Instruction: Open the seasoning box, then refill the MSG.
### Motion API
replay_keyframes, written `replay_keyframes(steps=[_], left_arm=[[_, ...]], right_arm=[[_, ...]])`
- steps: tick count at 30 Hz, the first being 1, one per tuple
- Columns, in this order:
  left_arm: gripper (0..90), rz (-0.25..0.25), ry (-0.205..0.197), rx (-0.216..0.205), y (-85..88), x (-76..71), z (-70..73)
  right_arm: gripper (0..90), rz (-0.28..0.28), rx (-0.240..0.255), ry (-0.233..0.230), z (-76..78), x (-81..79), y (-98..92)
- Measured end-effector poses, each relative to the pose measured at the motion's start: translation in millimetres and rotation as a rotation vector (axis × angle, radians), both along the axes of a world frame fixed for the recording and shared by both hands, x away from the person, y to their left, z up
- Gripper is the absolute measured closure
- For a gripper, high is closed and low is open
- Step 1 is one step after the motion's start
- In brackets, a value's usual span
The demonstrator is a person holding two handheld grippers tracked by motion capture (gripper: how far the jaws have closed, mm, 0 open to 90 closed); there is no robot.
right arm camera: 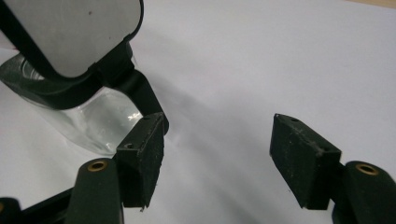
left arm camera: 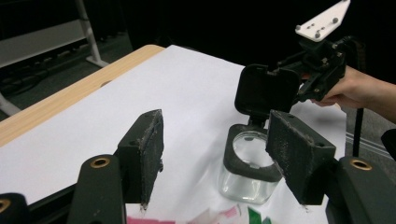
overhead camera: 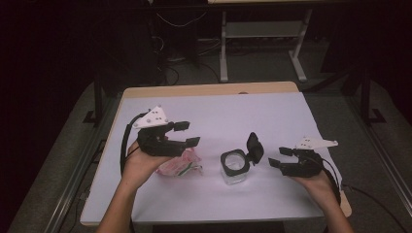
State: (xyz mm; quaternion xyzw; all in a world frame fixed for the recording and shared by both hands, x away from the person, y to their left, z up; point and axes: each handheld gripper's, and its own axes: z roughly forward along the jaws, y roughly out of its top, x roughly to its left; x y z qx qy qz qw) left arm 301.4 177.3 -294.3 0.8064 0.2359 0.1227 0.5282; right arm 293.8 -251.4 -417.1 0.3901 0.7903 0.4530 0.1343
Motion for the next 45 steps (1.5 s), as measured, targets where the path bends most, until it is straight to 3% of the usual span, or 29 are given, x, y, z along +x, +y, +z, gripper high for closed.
replay_keyframes(steps=[6,17,29,32,37,45], left_arm=[[36.5,0.031,0.008,0.018,13.7,-3.4,-9.8],[36.1,0.074,0.022,0.023,39.4,-15.1,-22.5],[35.4,0.129,0.031,0.035,78.2,-39.2,-50.3],[34.8,0.127,0.031,0.037,83.0,-44.8,-57.9],[32.9,0.126,0.006,0.075,86.7,-52.7,-66.5],[30.4,0.08,0.007,0.091,83.5,-59.0,-82.2]], right_arm=[[34.8,-0.003,0.005,-0.001,-2.6,-6.9,-3.6],[34.5,0.015,0.005,0.008,-8.0,-5.0,-0.7],[34.4,0.017,0.0,0.005,-12.0,-4.1,1.2],[34.4,0.016,0.005,0.0,-11.6,-4.7,2.0],[34.4,0.013,0.012,-0.003,-10.6,-4.5,-0.4],[34.4,0.009,0.013,0.003,-12.6,-3.0,-3.1]])
